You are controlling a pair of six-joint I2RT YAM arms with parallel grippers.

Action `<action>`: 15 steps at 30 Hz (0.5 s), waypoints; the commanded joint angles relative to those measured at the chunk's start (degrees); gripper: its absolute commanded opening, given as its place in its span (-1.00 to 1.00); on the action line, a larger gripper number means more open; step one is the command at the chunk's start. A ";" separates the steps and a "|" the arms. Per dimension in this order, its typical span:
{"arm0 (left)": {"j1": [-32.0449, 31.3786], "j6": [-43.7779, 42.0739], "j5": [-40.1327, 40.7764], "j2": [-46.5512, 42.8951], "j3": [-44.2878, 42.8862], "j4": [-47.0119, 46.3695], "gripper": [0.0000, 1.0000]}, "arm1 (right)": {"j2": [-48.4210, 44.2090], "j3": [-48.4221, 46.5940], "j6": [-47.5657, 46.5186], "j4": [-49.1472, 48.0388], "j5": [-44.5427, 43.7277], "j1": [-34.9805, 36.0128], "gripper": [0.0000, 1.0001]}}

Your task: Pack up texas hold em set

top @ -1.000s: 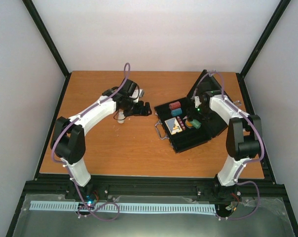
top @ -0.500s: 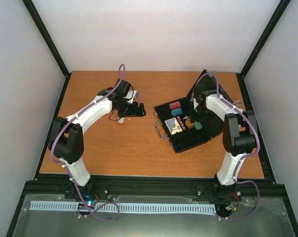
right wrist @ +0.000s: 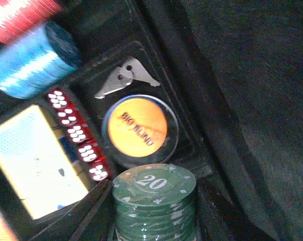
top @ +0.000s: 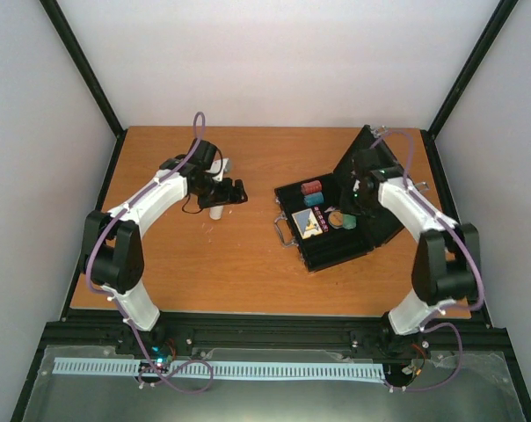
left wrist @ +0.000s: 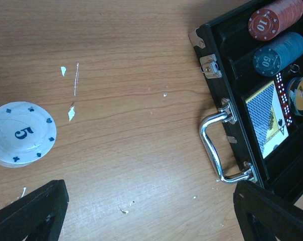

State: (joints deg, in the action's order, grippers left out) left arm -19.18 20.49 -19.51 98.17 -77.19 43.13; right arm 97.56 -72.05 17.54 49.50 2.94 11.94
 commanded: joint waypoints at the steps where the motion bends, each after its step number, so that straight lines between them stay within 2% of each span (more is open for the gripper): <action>1: 0.03 -0.51 -0.50 -2.04 -0.55 -0.14 0.86 | -11.30 6.24 19.17 -5.68 1.40 0.73 -0.85; 8: 0.04 0.05 -0.97 -1.89 -0.82 -0.14 0.86 | -20.50 12.57 30.83 -3.94 -3.83 1.51 -0.88; 15: 0.06 0.21 -1.12 -1.03 -0.95 -0.07 0.85 | -29.92 26.06 49.74 -12.55 -1.51 2.91 -0.95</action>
State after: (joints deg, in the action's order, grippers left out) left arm -19.18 20.53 -19.97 98.10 -77.19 43.16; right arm 71.92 -51.24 53.01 43.07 1.61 13.32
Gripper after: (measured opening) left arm 0.928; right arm 0.388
